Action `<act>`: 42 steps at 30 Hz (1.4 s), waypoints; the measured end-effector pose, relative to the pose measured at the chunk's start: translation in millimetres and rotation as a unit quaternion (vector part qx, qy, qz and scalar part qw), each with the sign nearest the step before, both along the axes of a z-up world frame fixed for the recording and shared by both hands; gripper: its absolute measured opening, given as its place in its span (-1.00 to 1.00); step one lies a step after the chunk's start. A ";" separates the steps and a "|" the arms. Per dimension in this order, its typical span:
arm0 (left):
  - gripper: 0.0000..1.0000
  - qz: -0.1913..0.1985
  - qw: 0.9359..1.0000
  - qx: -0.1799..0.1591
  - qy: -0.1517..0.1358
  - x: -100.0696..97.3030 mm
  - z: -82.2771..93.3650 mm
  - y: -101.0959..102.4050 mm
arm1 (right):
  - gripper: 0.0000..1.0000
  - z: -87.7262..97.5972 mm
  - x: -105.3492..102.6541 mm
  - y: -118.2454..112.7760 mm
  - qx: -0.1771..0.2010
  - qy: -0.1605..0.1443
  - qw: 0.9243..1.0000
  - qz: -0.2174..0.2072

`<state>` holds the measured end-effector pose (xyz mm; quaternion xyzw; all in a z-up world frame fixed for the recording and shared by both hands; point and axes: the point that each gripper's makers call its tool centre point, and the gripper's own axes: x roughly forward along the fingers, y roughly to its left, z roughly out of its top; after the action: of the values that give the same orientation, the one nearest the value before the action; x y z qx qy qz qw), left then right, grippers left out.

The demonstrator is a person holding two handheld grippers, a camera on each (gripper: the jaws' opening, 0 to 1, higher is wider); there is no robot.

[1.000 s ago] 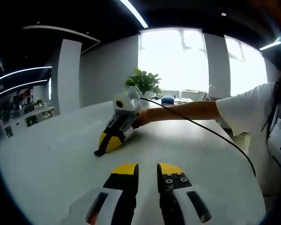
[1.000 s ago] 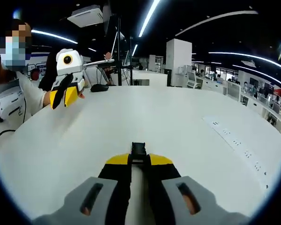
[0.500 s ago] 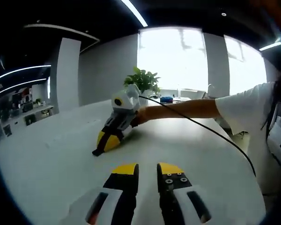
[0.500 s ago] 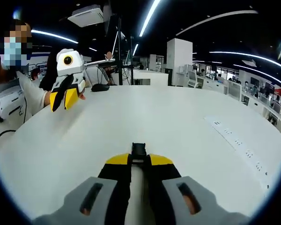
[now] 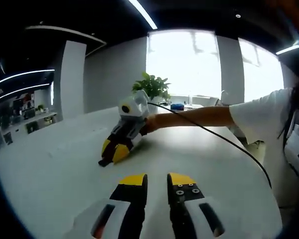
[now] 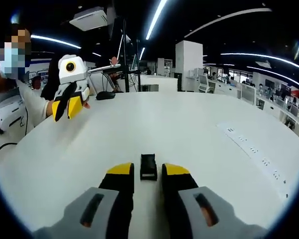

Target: Snap the two parts of the plastic buckle together until the buckle closes and remains connected.

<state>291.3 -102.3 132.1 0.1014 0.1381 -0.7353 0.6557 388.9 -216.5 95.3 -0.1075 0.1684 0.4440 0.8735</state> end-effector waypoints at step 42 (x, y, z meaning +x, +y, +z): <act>-0.14 0.083 0.995 -0.049 0.011 23.4 21.5 -5.6 | 0.34 55.4 -52.8 36.3 0.068 -0.053 0.990 -0.109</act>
<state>314.8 -107.8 153.7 0.0493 0.1172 -0.6851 0.7173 336.0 -180.3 150.7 -0.0525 0.1017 0.3504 0.9296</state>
